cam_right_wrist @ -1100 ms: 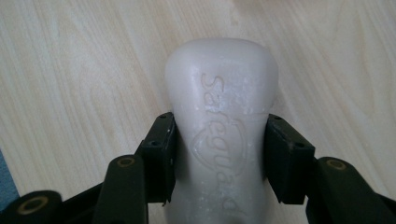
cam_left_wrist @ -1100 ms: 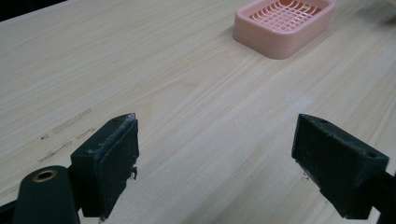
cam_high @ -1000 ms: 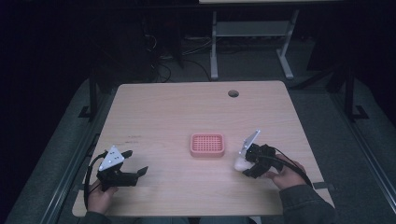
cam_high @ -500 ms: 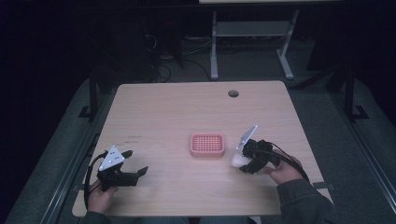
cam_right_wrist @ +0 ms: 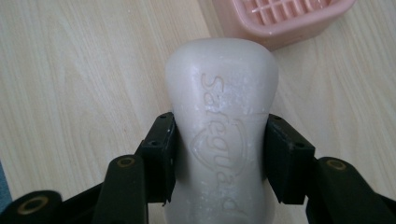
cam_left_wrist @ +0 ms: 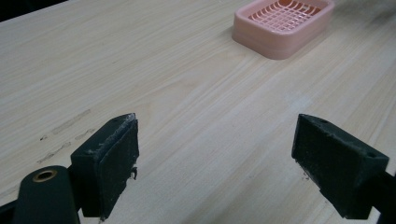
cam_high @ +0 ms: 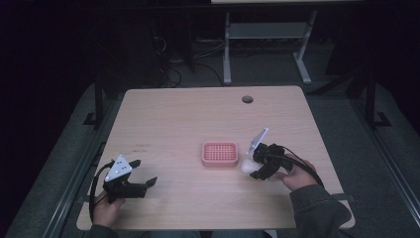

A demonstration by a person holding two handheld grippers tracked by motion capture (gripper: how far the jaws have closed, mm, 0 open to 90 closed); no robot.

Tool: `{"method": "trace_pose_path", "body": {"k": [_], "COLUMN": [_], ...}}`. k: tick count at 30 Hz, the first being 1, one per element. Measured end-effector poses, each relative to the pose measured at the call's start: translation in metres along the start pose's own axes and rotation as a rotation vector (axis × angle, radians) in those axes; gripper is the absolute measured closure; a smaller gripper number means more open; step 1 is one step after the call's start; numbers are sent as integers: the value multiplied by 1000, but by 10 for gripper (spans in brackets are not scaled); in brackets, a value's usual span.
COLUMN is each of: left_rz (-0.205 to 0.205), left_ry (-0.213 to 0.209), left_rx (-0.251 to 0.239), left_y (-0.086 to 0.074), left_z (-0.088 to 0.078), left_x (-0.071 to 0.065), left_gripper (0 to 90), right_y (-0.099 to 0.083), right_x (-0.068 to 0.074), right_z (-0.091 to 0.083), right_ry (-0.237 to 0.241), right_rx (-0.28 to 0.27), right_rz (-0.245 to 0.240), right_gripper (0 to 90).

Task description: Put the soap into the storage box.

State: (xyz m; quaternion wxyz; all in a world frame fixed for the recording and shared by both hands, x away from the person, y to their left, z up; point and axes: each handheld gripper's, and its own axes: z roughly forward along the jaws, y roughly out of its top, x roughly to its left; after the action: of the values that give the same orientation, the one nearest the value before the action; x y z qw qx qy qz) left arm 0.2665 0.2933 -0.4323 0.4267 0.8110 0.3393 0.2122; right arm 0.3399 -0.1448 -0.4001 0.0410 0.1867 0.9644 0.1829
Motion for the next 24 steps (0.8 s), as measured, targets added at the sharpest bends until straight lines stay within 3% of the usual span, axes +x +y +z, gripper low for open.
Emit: {"method": "trace_pose_path", "body": {"k": [24], "left_rz": [-1], "left_ry": [1], "left_rx": [-1], "left_y": [0], "left_z": [1], "left_x": [0], "left_gripper": [145], "right_y": [42], "right_x": [-7], "right_z": [4], "right_ry": [17], "right_rx": [-6], "right_rz": [-63], "right_gripper": [489]}}
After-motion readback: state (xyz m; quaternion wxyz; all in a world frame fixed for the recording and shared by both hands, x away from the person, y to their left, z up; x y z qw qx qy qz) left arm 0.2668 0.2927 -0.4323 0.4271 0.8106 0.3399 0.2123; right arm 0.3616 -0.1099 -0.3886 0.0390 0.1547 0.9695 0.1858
